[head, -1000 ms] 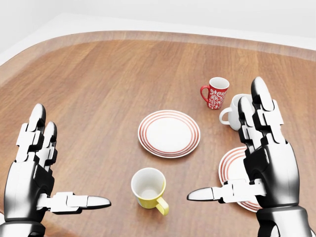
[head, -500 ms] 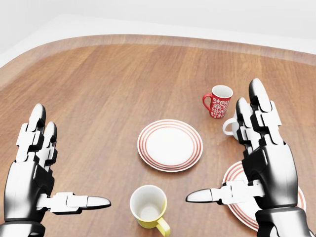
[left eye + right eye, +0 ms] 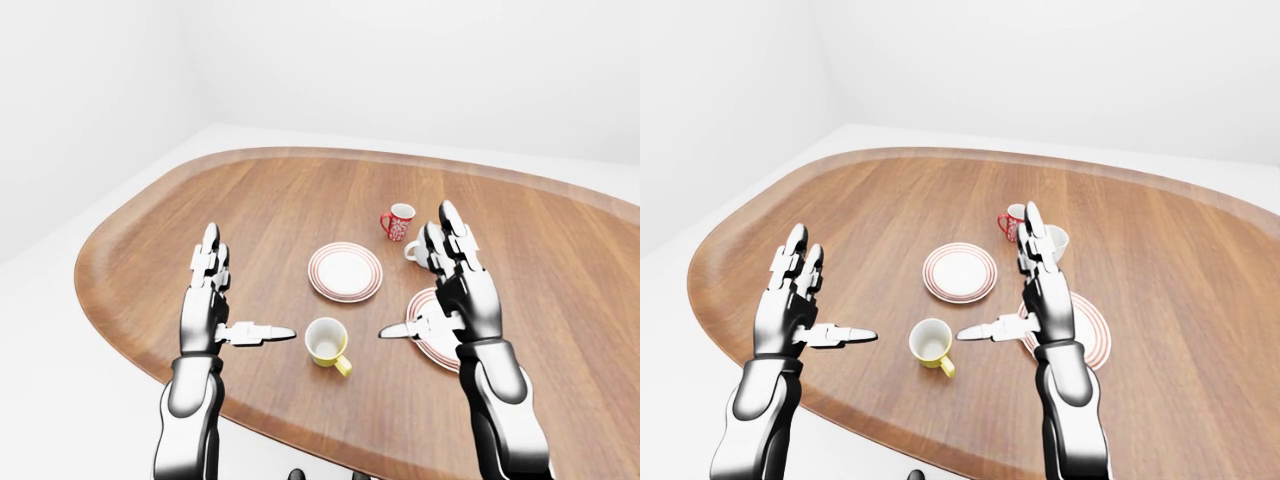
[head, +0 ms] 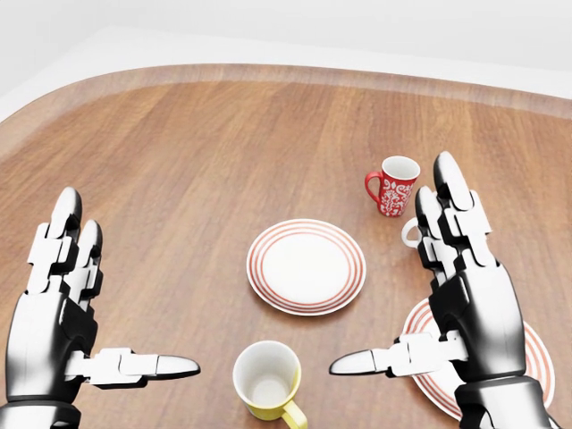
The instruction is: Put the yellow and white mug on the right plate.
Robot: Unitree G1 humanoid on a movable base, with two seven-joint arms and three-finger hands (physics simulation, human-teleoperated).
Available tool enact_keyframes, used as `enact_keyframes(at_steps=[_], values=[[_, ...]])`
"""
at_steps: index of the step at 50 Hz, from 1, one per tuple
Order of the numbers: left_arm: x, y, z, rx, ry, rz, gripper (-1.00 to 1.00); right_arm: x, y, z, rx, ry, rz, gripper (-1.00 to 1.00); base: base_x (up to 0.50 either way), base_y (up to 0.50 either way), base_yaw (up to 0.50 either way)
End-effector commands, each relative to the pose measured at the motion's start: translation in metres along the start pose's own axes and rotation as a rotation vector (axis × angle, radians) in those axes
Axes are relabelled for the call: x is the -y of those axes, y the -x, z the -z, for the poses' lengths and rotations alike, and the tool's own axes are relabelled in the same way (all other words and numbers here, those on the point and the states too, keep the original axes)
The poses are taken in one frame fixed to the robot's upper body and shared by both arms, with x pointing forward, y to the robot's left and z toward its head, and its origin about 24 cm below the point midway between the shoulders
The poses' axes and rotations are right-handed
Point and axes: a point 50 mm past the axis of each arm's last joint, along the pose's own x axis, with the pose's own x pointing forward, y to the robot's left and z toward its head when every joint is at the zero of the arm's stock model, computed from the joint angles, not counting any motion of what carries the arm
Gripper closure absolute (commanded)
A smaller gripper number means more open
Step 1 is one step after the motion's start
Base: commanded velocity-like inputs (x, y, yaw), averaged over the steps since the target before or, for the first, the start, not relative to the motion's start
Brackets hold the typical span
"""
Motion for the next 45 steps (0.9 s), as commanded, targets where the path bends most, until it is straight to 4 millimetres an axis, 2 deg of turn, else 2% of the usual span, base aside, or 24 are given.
enact_keyframes(at_steps=[1,17,26,27,33,45], values=[[-0.001,0.0,-0.001,0.005,-0.002,-0.001,-1.0,-0.002,0.0,0.008,-0.038,0.023,-0.017,-1.0,0.0,0.0,0.0],[-0.005,0.0,-0.005,0.02,-0.011,-0.008,-1.0,-0.01,0.003,0.031,-0.147,0.095,-0.075,-1.0,0.0,0.0,0.0],[-0.006,0.0,-0.003,0.013,-0.016,-0.008,-1.0,-0.011,-0.001,0.029,-0.138,0.126,-0.088,-1.0,0.0,0.0,0.0],[-0.008,-0.001,-0.002,0.009,-0.018,-0.009,-1.0,-0.008,-0.009,0.024,-0.106,0.148,-0.089,-1.0,0.0,0.0,0.0],[-0.008,-0.001,0.001,-0.006,-0.025,-0.002,-1.0,-0.009,-0.019,0.024,-0.1,0.184,-0.103,-1.0,0.0,0.0,0.0],[-0.023,-0.004,0.002,-0.009,-0.058,-0.024,-1.0,-0.018,-0.029,0.021,-0.079,0.23,-0.138,-1.0,0.0,0.0,0.0]])
